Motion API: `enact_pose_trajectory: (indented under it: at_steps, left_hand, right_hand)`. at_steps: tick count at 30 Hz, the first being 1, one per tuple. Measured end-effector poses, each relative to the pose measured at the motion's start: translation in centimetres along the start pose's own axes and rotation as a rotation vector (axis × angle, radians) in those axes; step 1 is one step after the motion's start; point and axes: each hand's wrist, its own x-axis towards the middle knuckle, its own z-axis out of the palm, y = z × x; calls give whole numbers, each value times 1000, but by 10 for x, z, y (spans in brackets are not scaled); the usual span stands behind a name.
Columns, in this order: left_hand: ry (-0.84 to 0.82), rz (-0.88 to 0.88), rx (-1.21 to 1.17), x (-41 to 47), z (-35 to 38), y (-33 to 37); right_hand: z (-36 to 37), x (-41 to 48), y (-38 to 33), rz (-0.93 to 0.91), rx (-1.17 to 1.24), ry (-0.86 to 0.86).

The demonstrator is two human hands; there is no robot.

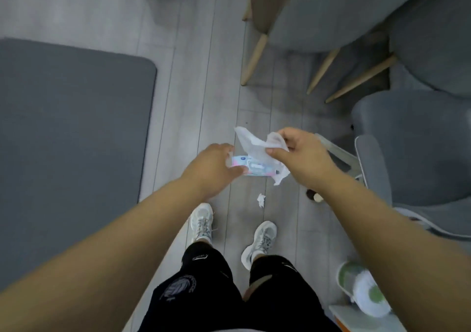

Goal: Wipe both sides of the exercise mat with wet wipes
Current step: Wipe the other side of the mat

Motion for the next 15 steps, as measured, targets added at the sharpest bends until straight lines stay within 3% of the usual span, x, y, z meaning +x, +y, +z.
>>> enact_pose_trajectory:
  at_steps: [4,8,11,15]
  left_hand:
    - [176,54,-364,-49,-50,27]
    - [297,125,-613,-86,-86,43]
    - [410,135,-649,-111,-98,47]
    - [585,93,-708,-141,-92,51]
  right_hand:
    - [-28,-27,-80,-183,30,-50]
    - [-49,-37,-122,-274,63,4]
    - [-53,-37,-131,-252,79,-3]
    - [-50,-40,-132,-224,211,-191]
